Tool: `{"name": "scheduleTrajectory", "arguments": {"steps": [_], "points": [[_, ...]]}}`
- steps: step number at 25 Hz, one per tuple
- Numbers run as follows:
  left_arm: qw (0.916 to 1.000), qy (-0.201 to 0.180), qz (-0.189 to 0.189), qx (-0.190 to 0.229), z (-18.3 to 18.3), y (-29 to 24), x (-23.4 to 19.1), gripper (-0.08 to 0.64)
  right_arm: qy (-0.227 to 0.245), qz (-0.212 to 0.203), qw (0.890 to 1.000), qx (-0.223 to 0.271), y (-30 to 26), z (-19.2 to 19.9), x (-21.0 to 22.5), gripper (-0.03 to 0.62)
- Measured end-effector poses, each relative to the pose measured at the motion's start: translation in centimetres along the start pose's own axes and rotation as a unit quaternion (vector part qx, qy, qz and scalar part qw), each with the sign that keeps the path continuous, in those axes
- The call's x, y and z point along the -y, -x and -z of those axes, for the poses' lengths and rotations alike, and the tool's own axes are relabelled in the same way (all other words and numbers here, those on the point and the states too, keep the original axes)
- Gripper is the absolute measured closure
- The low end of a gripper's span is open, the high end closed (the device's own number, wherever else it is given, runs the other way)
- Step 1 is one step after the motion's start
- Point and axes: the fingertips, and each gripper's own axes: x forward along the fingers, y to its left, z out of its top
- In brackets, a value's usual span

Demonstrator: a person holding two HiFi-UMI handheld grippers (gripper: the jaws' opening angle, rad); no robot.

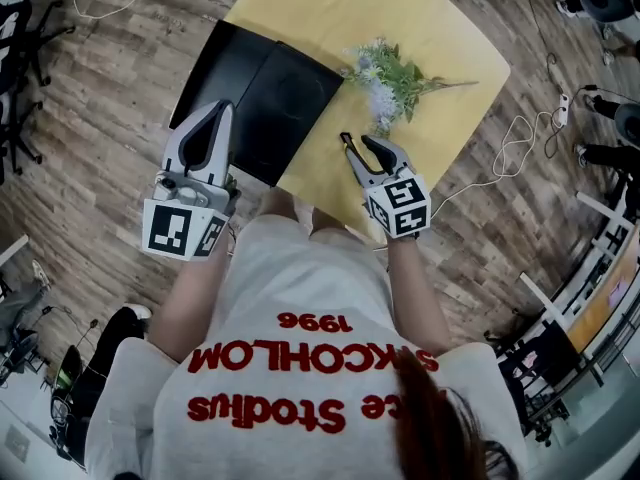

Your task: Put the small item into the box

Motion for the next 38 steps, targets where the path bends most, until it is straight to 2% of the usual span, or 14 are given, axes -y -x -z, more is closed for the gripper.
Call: {"name": "scheduleTrajectory", "arguments": {"steps": [4,8,12,13,17,22,27,31,38], "points": [[1.0,0.004,-0.004,-0.007,0.3,0.7,-0.1,0.552,0.018,0.019,0.998,-0.051,-2.3,2.6,0.1,0.394],[0.9998,0.005,-0.011,-0.014,0.8,0.9,-0.8,0.554,0.056,0.055,0.993,-0.09,-3.4,3.8,0.3,0.394],[0.9997,0.007,-0.018,-0.015,0.9,1.1,-1.3,0.553,0.074,0.066,0.99,-0.099,-3.6,3.9,0.0,0.44],[0.9997,0.007,-0.019,-0.014,0.9,1.0,-1.3,0.552,0.075,0.063,0.99,-0.1,-3.6,3.8,-0.1,0.47],[0.9997,0.006,-0.022,-0.008,0.3,1.1,-1.4,0.552,0.068,0.046,0.992,-0.091,-3.4,3.5,-0.4,0.474],[0.9997,-0.002,-0.025,0.004,-0.6,0.9,-1.6,0.554,0.032,0.028,0.999,-0.009,-2.2,0.5,-0.5,0.476],[0.9995,-0.012,-0.021,0.019,-1.8,0.6,-1.3,0.554,0.022,0.01,0.996,0.082,0.4,-4.2,-1.1,0.477],[0.9992,-0.021,-0.018,0.03,-3.0,0.7,-0.6,0.554,0.009,0.016,0.986,0.165,4.0,-8.2,-1.3,0.477],[0.9974,-0.038,-0.006,0.062,-5.9,0.0,0.4,0.552,0.011,0.058,0.957,0.285,11.4,-14.7,0.2,0.477]]}}
